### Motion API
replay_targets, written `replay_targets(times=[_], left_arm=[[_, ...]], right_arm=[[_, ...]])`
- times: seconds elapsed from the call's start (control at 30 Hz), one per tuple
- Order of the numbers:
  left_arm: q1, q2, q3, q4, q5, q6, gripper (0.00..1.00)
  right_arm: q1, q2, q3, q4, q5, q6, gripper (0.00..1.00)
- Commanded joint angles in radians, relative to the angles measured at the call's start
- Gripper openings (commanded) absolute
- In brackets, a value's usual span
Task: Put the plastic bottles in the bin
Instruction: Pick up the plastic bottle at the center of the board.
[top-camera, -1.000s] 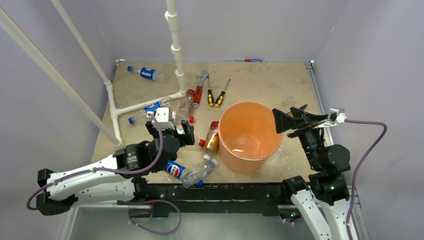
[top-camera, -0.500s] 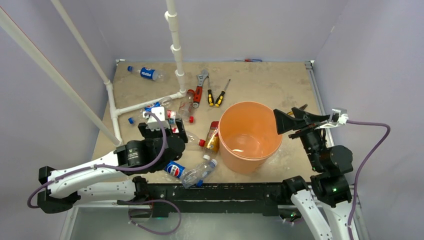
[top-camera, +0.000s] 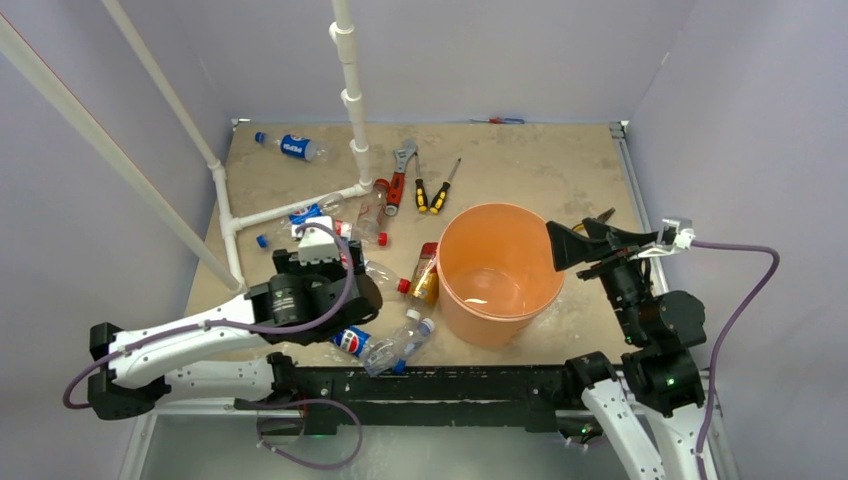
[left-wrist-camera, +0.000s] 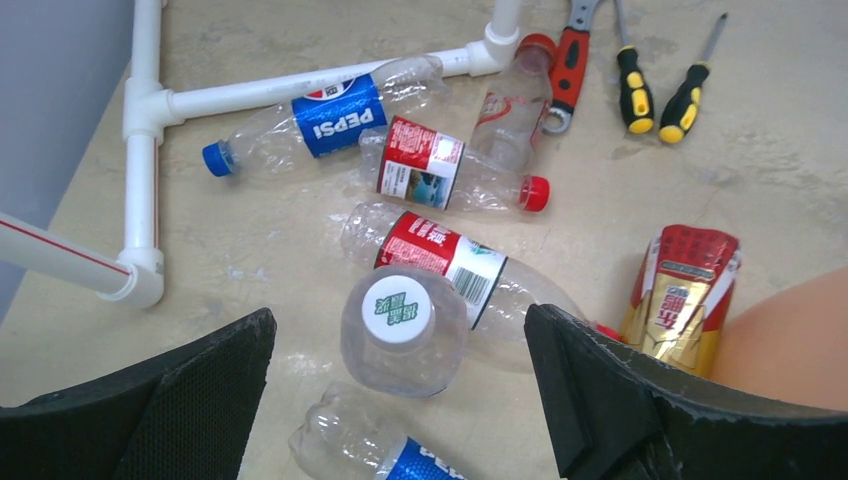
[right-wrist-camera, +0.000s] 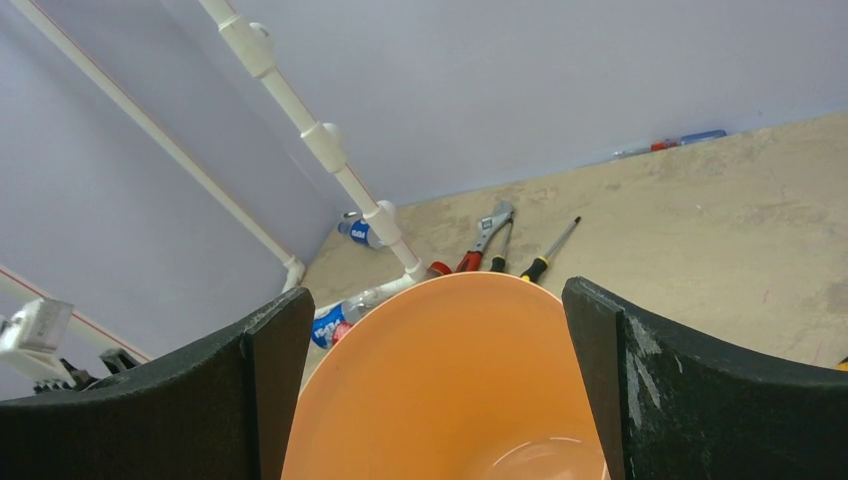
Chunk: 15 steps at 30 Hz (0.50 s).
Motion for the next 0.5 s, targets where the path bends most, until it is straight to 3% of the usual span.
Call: replay_targets(times=[0.0,0.27,0.47], left_arm=[[-0.002,0.066,0.012,-0.125,-0.016,-0.139,0.97],[0.015,0.074,-0.065,-0.017,0.044,-0.098,0.99],[0.145,0.035,-0.15,0.165,0.182,0.072,0.99]], right_arm=[[0.005,0.001,0.043,-0.008,-0.017,0.003,0.99],[0.005,-0.014,0.022,-0.008,-0.035,0.022,0.98],[0.005,-0.021,0.015,-0.007,-0.04,0.021,0.98]])
